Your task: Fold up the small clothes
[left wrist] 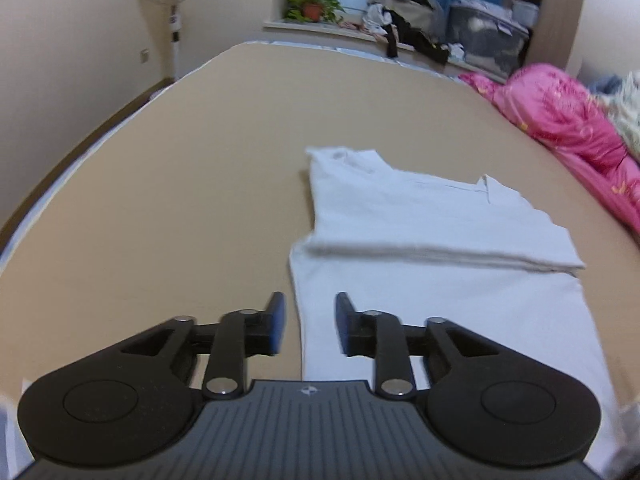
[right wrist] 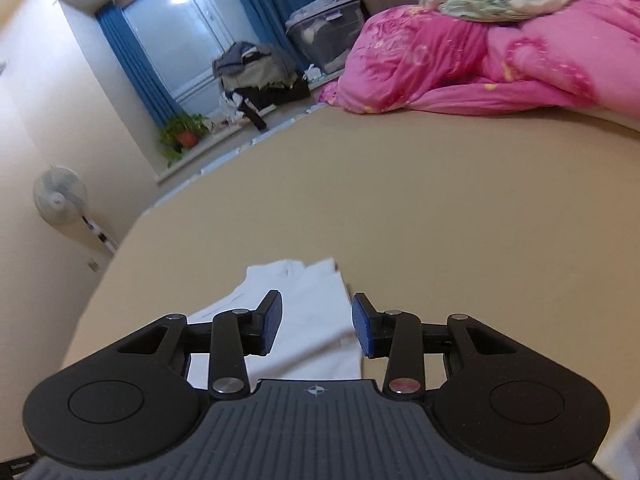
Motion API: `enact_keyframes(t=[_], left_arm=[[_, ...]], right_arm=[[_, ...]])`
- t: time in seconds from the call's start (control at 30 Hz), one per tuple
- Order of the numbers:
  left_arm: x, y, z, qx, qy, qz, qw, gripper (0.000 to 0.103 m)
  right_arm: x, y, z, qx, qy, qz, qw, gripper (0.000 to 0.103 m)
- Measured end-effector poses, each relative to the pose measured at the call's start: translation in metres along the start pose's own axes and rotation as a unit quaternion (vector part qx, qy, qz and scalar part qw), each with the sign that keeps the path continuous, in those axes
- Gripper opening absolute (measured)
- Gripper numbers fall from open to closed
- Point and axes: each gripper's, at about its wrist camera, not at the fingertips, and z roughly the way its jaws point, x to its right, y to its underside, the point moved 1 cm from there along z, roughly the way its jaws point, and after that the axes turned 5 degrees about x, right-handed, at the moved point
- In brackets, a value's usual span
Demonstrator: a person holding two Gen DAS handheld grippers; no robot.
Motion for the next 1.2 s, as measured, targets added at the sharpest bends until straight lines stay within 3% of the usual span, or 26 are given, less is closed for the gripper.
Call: enact_keyframes(t=[0.07,0.17,0.37,0.5,0.77,1.2], left_arm=[[-0.014,0.015,-0.02,-0.022,-0.003,0.0,0.9997,0.037],[-0.017,0.039,-0.036,-0.054,-0.011,0.005,0.9985,0.037],[-0.027,0.085,-0.031,-0.12,-0.003,0.011,0.9927,0.037],[-0.034,0.098,-0.028,-0.131,0.003,-0.021,0.9911,0.037],[-0.048,0.122,-0.024,-0.143,-0.007,-0.071,0.9871,0.037],[-0.038,0.132,-0.024,-0.135,-0.025,-0.053,0.9892,0.037]], right_arm=[[0.015,0.029,-0.025,-0.022,0.003,-0.012,1.0,0.041],[0.034,0.07,-0.034,-0.116,0.031,-0.021,0.993,0.041],[0.069,0.101,-0.04,-0.184,0.053,-0.021,0.981,0.041],[0.081,0.106,-0.041,-0.208,0.051,0.008,0.977,0.041],[0.068,0.131,-0.036,-0.247,0.053,-0.019,0.967,0.042],[0.062,0.138,-0.025,-0.259,0.055,-0.052,0.963,0.042]])
